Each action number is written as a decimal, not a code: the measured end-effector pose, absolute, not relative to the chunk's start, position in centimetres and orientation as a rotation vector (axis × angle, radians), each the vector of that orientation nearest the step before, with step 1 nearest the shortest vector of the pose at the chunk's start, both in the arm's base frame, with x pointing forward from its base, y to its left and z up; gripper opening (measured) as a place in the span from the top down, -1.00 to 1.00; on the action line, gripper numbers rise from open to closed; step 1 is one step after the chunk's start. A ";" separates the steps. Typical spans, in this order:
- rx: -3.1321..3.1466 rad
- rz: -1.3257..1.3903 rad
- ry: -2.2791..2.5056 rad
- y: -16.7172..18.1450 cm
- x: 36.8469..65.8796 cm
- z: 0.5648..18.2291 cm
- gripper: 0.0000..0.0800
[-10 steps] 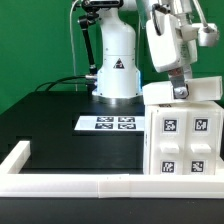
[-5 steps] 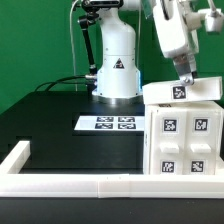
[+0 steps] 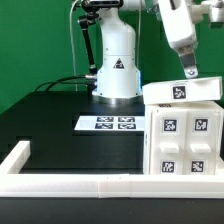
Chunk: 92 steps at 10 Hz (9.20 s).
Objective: Assemble cabinet
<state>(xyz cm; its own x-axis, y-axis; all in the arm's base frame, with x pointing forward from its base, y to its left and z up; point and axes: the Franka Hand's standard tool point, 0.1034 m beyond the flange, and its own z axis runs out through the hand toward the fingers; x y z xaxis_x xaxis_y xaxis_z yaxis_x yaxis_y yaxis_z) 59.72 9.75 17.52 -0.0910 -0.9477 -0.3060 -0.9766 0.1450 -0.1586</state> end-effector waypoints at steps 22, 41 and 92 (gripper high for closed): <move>-2.893 -0.228 -0.415 8.8 60.0 18.0 -0.99; -2.749 -0.202 -1.335 7.9 60.2 15.3 -0.39; -2.265 0.163 1.622 10.2 59.0 17.8 -0.99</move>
Offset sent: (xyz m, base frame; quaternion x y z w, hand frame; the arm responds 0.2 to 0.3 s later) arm 0.0102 0.0021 0.0066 -0.0472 -0.0417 -0.2893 0.9552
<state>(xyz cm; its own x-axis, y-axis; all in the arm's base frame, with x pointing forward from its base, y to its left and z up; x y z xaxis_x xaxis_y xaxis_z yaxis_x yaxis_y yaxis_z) 58.99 10.18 17.82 0.3383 -0.8947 -0.2917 -0.9348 -0.2840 -0.2131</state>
